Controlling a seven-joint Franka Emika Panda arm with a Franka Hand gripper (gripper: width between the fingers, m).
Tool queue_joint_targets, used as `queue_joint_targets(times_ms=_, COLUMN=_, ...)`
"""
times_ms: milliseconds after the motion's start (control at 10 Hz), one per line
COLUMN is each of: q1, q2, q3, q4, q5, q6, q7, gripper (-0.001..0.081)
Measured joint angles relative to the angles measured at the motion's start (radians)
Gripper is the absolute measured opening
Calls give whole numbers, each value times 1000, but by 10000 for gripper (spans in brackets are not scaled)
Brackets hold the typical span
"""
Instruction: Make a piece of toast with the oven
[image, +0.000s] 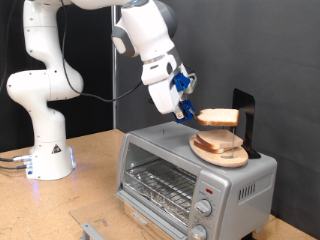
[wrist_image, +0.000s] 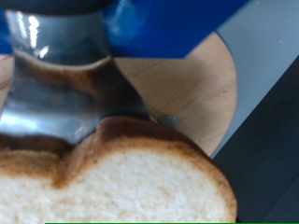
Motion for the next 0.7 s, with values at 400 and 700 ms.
queue_joint_targets(times_ms=400, q1=0, q2=-63, q3=-34, q4=-28, q5=21, q6=-66, q7=-36, gripper=466)
queue_joint_targets(times_ms=700, q1=0, q2=-94, q3=-59, q4=-46, q5=43, q6=-132, q7=-72, gripper=466)
